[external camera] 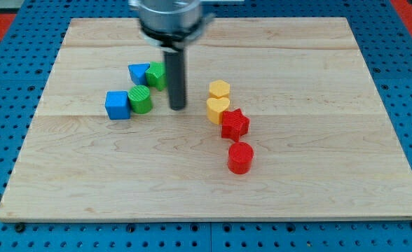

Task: Push the hexagon in between the red star and heart

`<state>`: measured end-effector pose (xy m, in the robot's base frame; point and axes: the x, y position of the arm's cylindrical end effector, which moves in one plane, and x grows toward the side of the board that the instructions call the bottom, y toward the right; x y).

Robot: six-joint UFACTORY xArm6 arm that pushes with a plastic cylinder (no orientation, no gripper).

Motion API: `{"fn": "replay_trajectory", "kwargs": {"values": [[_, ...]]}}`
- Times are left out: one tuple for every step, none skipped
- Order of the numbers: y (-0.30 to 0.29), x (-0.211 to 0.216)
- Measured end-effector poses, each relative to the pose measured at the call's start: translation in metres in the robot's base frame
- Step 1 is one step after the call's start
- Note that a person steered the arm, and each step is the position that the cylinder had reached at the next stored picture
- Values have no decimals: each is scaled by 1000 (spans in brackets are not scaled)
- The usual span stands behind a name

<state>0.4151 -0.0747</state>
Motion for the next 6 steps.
{"fn": "replay_trajectory", "kwargs": {"values": [[48, -41], [101, -52], [115, 14], [135, 4], [111, -24], [87, 34]]}}
